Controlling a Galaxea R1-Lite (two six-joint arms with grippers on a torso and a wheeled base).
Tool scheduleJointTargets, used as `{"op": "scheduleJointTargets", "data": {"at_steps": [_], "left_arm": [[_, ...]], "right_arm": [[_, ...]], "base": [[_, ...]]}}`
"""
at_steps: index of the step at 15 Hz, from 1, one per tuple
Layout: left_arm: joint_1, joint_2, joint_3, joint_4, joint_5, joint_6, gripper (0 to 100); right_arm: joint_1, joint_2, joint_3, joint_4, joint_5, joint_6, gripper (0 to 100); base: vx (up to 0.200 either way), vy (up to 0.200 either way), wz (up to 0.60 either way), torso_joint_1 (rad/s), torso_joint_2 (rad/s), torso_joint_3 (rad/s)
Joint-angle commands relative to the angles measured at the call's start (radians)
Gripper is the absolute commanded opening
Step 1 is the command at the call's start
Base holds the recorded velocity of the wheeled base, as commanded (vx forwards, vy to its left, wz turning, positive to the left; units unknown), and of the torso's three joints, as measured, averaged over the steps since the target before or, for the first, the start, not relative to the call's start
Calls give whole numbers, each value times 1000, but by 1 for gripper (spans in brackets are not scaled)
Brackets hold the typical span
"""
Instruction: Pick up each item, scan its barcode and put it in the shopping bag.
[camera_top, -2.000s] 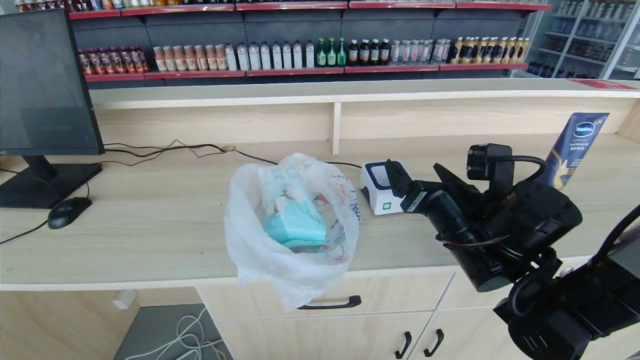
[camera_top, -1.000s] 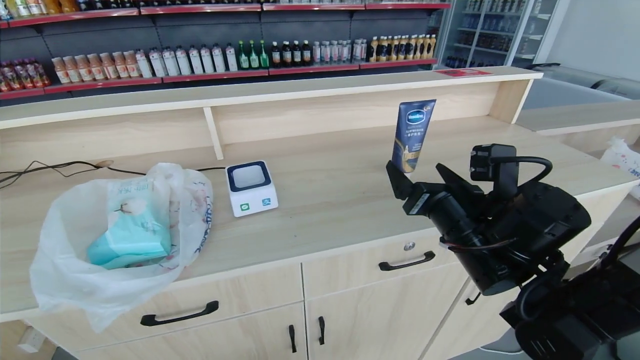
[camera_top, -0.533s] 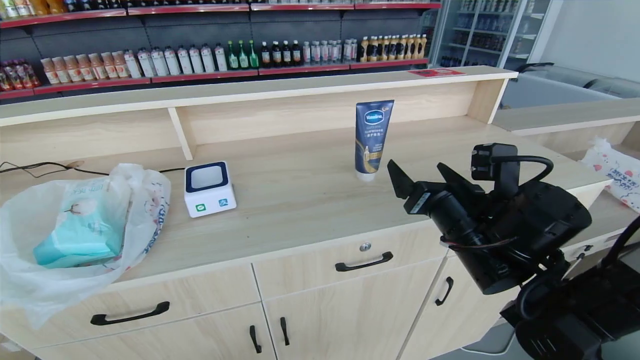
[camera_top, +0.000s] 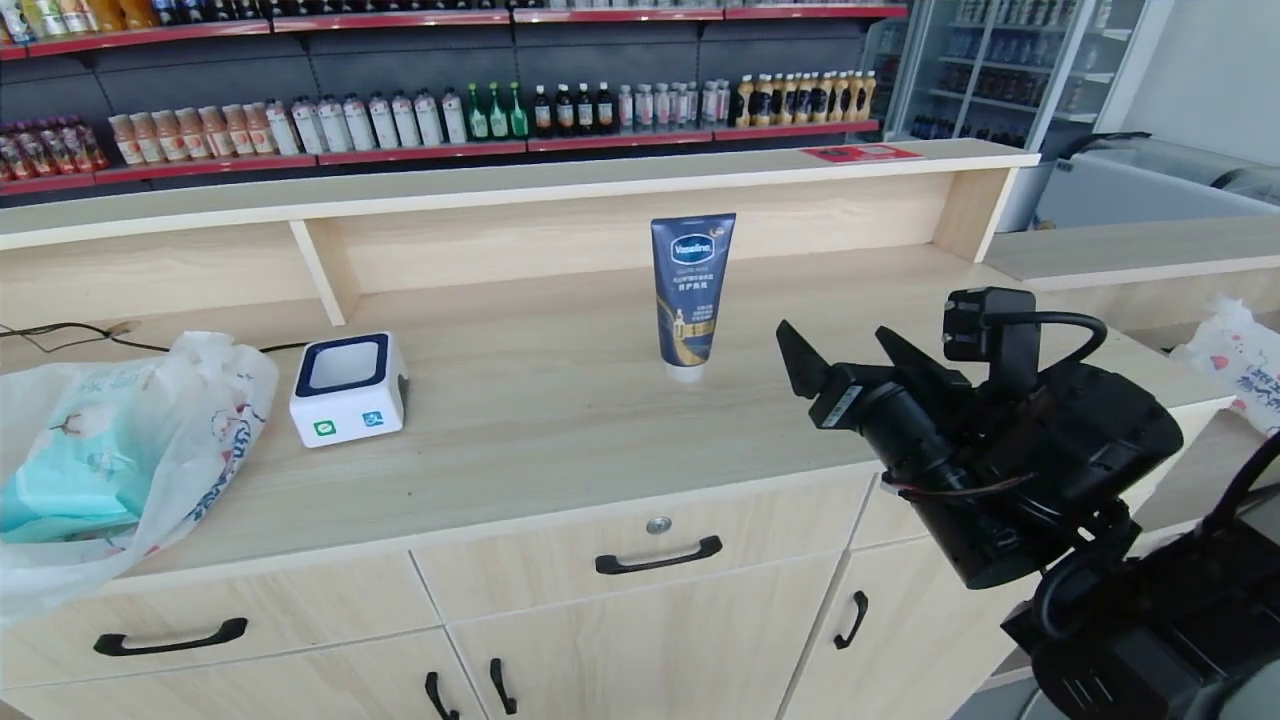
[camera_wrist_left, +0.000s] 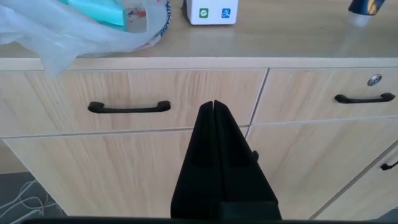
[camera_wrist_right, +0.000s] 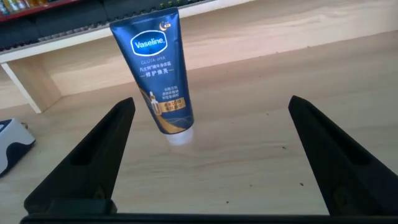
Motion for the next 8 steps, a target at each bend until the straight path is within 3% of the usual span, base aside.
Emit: {"op": "scheduleJointTargets", "data": {"at_steps": [1,3,8], "left_arm": [[0,1,0,-1,0,0,0],[0,1,0,-1,0,0,0],[0,1,0,-1,0,0,0]], "right_arm": [[1,-2,3,-3,0,1,100],[0,-6,18,-3,0,-2,100],[1,-14,19,-3,0,-10,100]], "base": [[200,-200,0,12,2,2],[200,-200,0,12,2,-2],[0,0,0,0,0,0]]}}
